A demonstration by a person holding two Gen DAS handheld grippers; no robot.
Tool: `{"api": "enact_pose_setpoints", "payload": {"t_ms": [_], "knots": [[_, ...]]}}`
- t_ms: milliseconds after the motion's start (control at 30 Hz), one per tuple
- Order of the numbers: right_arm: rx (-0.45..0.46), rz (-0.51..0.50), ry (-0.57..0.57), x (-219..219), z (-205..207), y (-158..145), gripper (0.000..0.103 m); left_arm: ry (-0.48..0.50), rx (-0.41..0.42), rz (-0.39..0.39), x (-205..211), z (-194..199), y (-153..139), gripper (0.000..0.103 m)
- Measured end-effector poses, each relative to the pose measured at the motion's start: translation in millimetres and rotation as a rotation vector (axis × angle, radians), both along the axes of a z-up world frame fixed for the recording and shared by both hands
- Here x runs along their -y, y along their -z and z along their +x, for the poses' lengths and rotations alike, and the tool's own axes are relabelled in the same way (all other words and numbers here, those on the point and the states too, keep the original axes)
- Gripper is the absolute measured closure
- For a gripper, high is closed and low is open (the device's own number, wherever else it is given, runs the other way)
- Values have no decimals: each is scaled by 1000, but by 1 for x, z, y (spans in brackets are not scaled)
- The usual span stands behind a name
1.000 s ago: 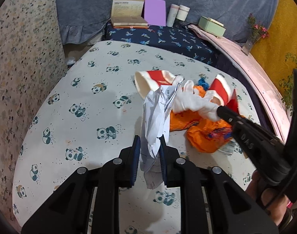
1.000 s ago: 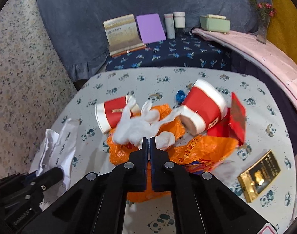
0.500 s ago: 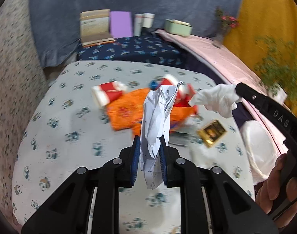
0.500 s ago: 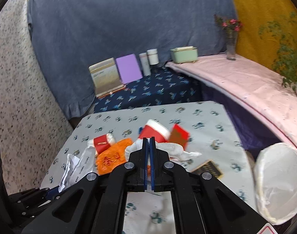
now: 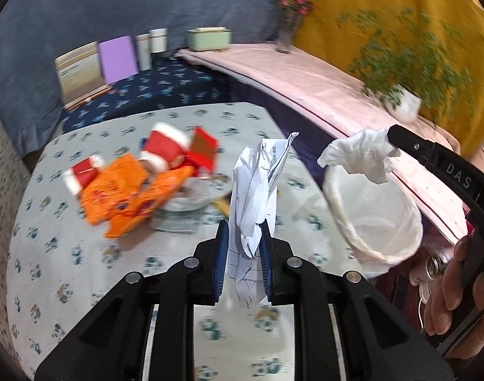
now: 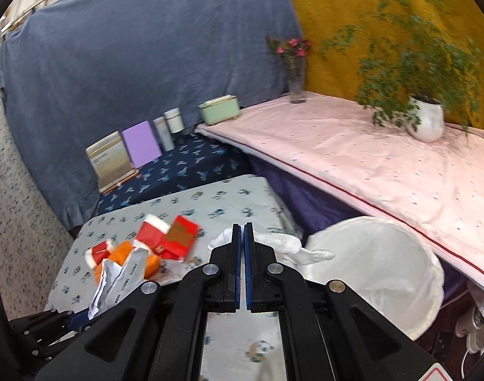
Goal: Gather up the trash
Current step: 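Carry the paper and glove over the trash bin and open both tools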
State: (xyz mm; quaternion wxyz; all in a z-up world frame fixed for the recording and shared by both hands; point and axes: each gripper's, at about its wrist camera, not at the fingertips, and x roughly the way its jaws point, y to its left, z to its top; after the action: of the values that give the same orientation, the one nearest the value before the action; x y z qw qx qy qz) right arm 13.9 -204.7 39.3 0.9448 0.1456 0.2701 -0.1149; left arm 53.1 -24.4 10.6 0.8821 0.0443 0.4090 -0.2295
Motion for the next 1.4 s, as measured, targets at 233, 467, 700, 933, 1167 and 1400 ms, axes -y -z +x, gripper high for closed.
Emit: {"api": "enact_pose_setpoints", "payload": {"t_ms": [233,467,700,933,1167,1400], "knots": [[-12,18,116,55,-33,11,101,111,7,23,55,-14,2,84],[-22,39,206,94,-62,23,101,207,12,35,105,-26,3,84],[-21,57,269,123,-86,31,101,279,9,49,146,-34,9,84],[-24,71,308,146,-98,37,101,333,9,67,179,-38,15,84],[-32,82,327,158,-101,44,101,356,-13,69,201,-34,23,81],[-39,94,329,163,-96,50,101,335,-18,79,210,-27,29,54]]}}
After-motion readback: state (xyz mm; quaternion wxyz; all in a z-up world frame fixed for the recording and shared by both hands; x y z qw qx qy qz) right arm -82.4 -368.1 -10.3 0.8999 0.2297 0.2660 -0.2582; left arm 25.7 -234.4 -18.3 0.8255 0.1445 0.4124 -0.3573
